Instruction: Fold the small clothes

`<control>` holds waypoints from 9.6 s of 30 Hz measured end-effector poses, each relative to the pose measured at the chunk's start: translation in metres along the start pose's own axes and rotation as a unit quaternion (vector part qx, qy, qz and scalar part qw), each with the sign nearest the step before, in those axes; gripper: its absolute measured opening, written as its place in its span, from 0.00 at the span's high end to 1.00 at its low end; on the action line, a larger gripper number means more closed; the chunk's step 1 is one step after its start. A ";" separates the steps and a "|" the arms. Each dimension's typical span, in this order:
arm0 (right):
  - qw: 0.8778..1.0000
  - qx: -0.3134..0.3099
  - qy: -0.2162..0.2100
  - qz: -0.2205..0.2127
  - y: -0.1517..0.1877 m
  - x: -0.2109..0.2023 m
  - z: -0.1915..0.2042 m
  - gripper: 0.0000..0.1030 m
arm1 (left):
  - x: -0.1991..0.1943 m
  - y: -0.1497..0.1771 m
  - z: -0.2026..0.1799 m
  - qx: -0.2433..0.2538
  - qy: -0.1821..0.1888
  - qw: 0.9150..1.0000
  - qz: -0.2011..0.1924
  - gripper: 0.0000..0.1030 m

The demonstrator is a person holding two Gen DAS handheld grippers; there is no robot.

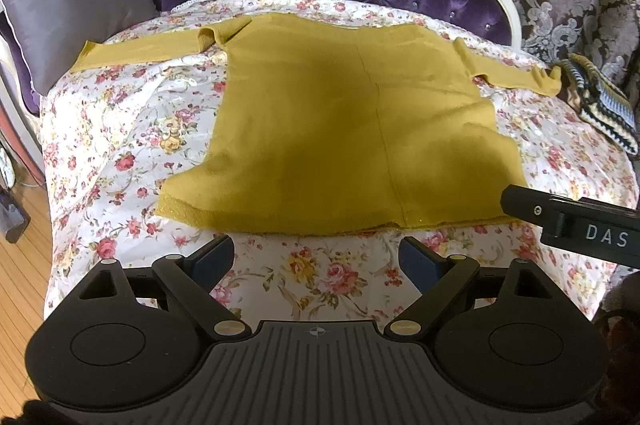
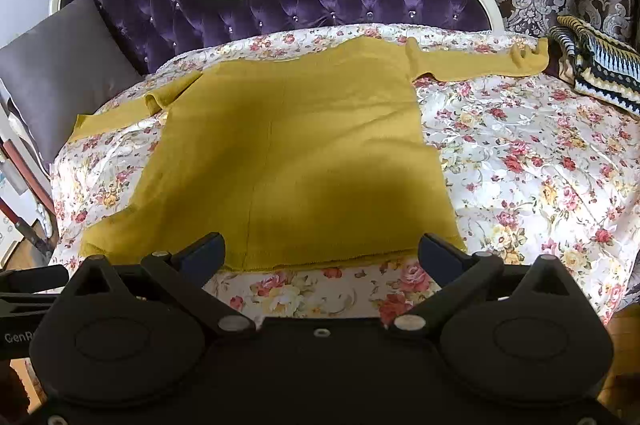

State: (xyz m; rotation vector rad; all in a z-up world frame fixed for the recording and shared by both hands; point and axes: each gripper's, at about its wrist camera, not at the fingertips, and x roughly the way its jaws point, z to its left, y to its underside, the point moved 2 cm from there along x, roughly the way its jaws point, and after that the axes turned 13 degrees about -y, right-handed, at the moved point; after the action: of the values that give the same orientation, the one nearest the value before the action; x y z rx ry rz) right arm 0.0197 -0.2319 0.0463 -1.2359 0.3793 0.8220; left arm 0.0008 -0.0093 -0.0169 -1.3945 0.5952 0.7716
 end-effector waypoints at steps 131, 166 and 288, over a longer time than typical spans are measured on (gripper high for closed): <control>0.998 0.036 -0.042 -0.025 -0.166 0.172 -0.095 0.11 | 0.229 -0.282 -0.004 0.020 -0.091 0.989 -0.119 0.89; 0.997 -0.001 0.075 0.027 -0.220 0.293 -0.128 0.75 | 0.291 -0.219 0.051 -0.003 -0.092 0.993 -0.072 0.88; 0.990 0.106 -0.094 0.017 -0.018 0.051 -0.148 0.91 | 0.126 -0.041 0.098 -0.036 0.000 0.999 0.037 0.87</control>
State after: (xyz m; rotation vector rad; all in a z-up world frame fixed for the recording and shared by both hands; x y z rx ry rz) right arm 0.0919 -0.3540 -0.0215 -0.9472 0.3263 0.8966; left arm 0.1041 0.1033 -0.0775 -1.4460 0.6276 0.8591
